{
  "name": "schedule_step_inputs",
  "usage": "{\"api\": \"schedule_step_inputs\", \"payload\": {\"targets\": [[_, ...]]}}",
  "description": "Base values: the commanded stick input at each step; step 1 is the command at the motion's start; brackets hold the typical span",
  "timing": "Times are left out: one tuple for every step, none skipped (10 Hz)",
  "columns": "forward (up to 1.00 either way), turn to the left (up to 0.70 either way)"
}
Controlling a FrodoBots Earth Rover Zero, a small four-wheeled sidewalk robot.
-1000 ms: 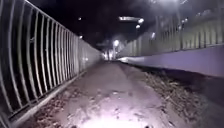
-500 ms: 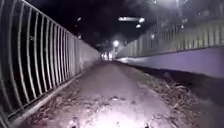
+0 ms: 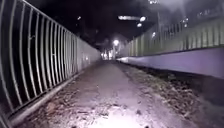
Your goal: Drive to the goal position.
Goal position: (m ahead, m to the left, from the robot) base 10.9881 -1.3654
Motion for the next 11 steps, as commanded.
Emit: {"api": "schedule_step_inputs", "payload": {"targets": [[0.50, 0.00], [0.50, 0.00], [0.50, 0.00], [0.50, 0.00], [0.50, 0.00], [0.50, 0.00], [0.50, 0.00], [0.50, 0.00], [0.50, 0.00], [0.50, 0.00], [0.50, 0.00]]}}
